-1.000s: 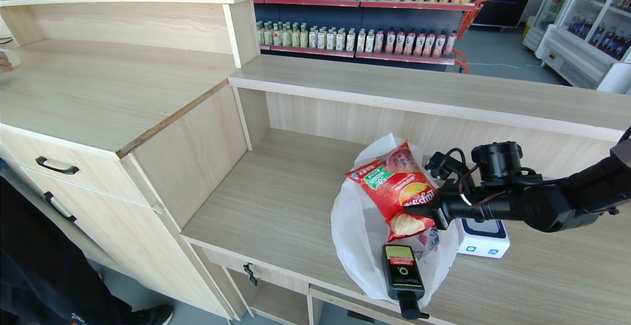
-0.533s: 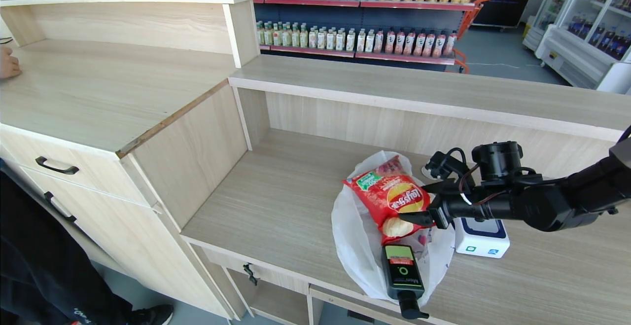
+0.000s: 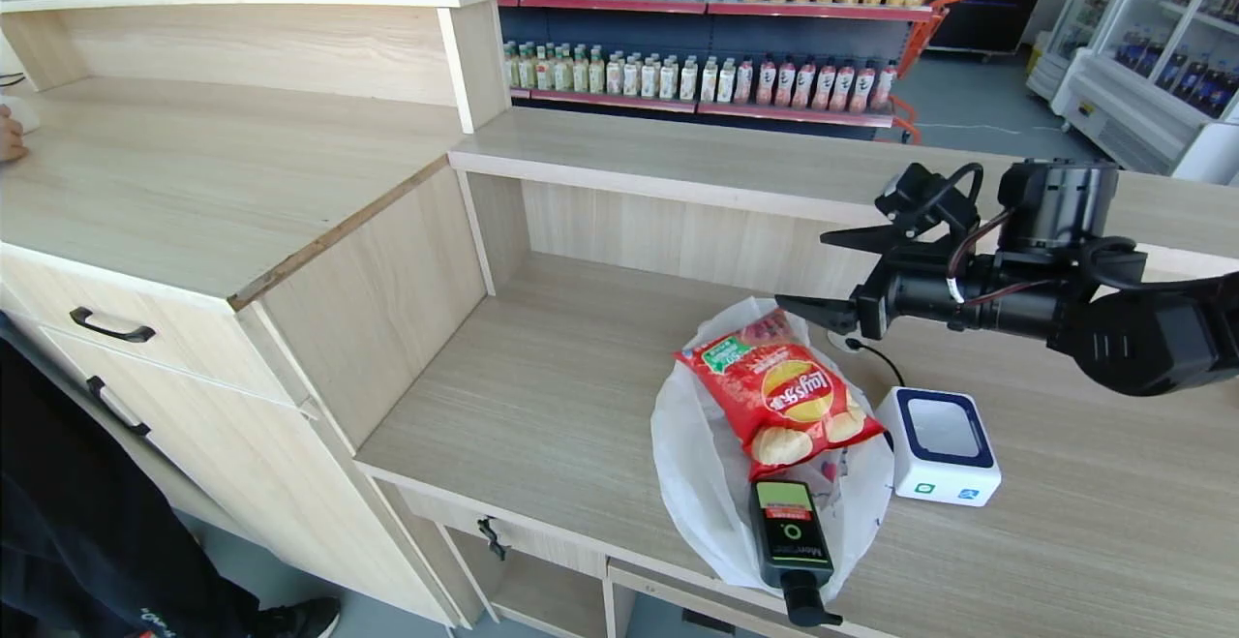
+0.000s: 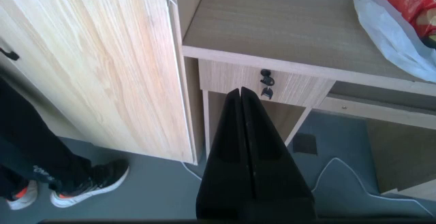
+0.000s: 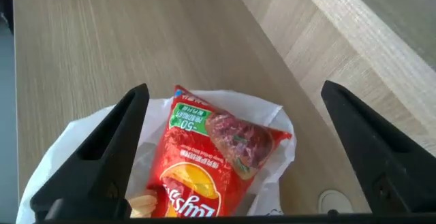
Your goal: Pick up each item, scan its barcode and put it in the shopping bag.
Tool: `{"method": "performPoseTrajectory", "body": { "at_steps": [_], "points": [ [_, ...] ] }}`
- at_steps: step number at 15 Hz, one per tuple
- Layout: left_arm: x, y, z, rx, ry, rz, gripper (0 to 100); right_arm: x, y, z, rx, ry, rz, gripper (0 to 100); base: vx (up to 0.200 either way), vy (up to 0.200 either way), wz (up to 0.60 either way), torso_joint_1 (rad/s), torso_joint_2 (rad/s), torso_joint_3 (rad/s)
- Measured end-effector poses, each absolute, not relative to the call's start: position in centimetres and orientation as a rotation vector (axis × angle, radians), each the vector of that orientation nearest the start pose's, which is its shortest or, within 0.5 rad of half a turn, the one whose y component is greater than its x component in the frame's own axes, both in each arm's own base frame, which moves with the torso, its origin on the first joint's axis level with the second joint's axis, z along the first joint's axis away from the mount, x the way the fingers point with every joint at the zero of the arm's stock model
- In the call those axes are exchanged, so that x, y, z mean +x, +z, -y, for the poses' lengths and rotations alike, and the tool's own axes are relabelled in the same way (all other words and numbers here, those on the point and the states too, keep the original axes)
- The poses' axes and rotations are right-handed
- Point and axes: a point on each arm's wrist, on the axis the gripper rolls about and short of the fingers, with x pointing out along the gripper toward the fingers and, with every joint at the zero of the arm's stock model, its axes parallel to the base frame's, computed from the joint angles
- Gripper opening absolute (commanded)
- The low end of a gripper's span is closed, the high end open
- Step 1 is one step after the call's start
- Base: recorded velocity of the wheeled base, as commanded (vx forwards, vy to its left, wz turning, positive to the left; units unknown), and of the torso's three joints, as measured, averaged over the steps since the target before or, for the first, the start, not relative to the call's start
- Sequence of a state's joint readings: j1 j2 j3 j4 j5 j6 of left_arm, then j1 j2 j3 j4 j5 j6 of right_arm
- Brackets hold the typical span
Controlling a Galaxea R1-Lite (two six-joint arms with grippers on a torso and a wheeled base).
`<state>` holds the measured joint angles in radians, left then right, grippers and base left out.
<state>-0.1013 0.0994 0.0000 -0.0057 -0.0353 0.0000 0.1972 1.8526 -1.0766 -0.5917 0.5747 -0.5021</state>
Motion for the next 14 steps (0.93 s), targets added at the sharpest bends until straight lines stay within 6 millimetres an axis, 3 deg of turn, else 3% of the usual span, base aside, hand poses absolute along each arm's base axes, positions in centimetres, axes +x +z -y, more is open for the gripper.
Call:
{"method": "performPoseTrajectory", "body": {
  "at_steps": [9, 11, 14],
  "points": [
    [-1.5, 7.8, -0.1, 0.003, -0.136, -0.094, 0, 31.3, 26.7, -4.3, -0.492, 0.76, 0.209, 100, 0.0, 0.0, -0.47, 0.0, 0.0, 0.002],
    [-1.5, 7.8, -0.1, 0.003, -0.136, -0.094, 0, 30.7, 27.5, -4.2, -0.412, 0.709, 0.179, 100, 0.0, 0.0, 0.0, 0.0, 0.0, 0.0],
    [-1.5, 7.8, -0.1, 0.003, -0.136, -0.094, 0, 28.8, 28.0, -4.9, -0.088, 0.489, -0.029, 100, 0.0, 0.0, 0.0, 0.0, 0.0, 0.0]
  ]
}}
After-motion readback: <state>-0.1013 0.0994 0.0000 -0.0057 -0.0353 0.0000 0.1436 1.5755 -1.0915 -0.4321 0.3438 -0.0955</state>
